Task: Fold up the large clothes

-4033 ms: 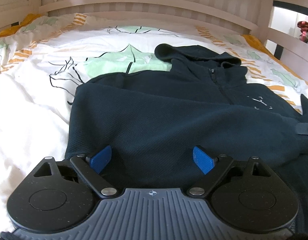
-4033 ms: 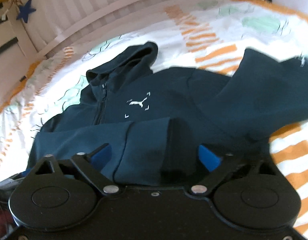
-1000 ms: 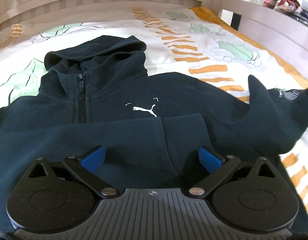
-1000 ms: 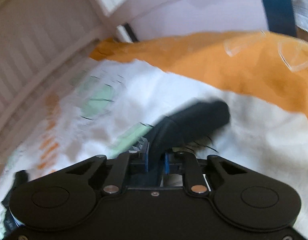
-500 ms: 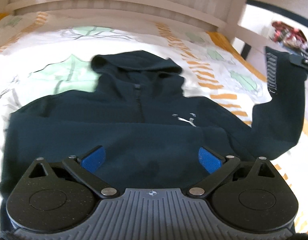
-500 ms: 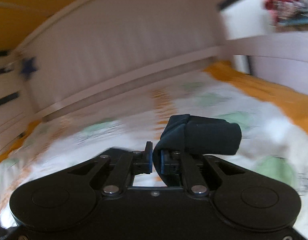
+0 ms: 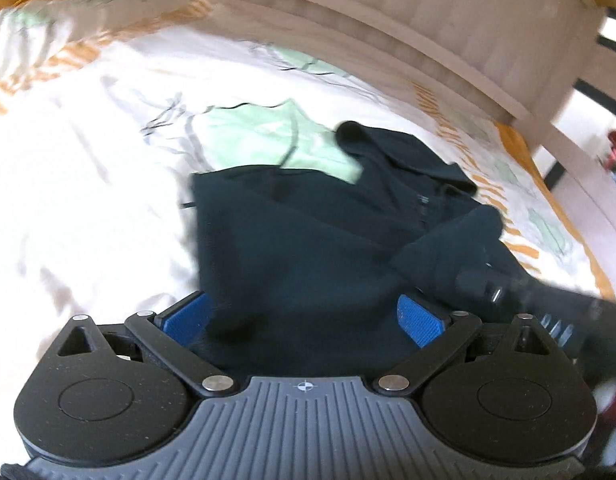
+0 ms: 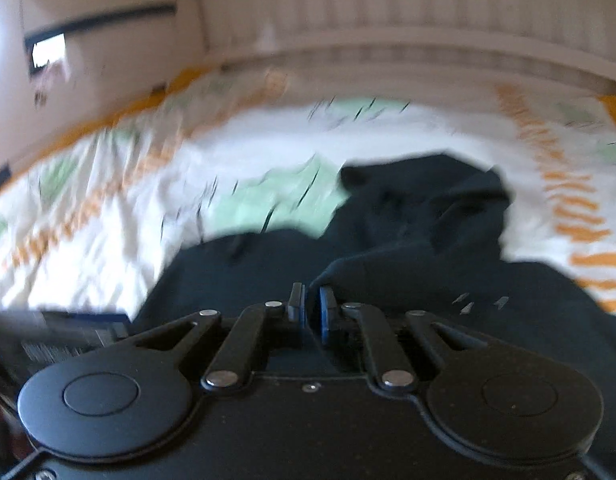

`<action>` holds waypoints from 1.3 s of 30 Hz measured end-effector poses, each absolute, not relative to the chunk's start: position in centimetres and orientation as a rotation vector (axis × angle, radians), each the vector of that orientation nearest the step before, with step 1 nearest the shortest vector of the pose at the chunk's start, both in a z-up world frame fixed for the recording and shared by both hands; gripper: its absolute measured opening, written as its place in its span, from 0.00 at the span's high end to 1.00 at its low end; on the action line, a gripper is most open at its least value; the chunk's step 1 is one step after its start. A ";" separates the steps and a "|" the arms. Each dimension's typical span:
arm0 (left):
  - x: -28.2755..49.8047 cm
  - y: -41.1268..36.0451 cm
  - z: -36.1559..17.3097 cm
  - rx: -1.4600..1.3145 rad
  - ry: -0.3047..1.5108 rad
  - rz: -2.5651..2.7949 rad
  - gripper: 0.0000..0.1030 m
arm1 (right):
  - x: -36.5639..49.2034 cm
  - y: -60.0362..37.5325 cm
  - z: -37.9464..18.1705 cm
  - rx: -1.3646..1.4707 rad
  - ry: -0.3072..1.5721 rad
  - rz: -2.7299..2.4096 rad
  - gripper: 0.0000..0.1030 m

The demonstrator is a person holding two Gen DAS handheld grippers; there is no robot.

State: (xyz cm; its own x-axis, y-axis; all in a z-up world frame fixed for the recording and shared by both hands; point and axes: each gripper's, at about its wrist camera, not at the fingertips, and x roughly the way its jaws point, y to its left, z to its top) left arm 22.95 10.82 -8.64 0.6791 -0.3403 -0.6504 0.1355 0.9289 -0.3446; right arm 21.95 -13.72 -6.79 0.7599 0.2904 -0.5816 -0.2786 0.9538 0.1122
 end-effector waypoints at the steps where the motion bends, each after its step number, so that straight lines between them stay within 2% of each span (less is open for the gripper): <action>1: 23.0 11.4 -8.8 -0.300 0.785 -0.263 0.02 | 21.8 -13.3 -7.4 0.002 0.650 0.315 0.85; 6: 23.1 12.7 -9.3 -0.378 0.794 -0.263 0.02 | 20.2 -11.4 -9.7 -0.067 0.730 0.345 0.73; 8: 23.1 12.8 -9.3 -0.393 0.796 -0.274 0.02 | 19.3 -11.3 -10.2 -0.073 0.749 0.371 0.59; 10: 23.1 12.7 -9.3 -0.394 0.795 -0.292 0.02 | 18.3 -11.3 -10.3 -0.062 0.751 0.410 0.40; 12: 23.2 12.2 -9.1 -0.386 0.791 -0.308 0.02 | 17.4 -11.2 -10.1 -0.072 0.745 0.447 0.34; 19: 23.3 10.5 -9.1 -0.382 0.806 -0.376 0.02 | 14.3 -13.1 -8.9 -0.070 0.718 0.480 0.32; 25: 22.8 9.3 -9.1 -0.368 0.815 -0.408 0.02 | 12.3 -17.3 -8.2 -0.030 0.677 0.410 0.23; 27: 22.7 8.7 -9.3 -0.356 0.824 -0.414 0.02 | 11.8 -18.5 -8.5 -0.050 0.665 0.371 0.20; 35: 23.3 6.5 -10.1 -0.300 0.839 -0.398 0.02 | 11.4 -21.1 -11.6 -0.036 0.720 0.274 0.19; 39: 24.4 5.8 -10.5 -0.286 0.846 -0.393 0.02 | 11.3 -21.0 -12.4 -0.042 0.704 0.300 0.08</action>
State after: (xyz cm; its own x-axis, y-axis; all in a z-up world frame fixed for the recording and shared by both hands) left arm 24.43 5.77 -10.53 0.5981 -0.4449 -0.6666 0.2218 0.8912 -0.3958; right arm 11.26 -21.02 -12.41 0.7211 0.2570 -0.6434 -0.2851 0.9565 0.0625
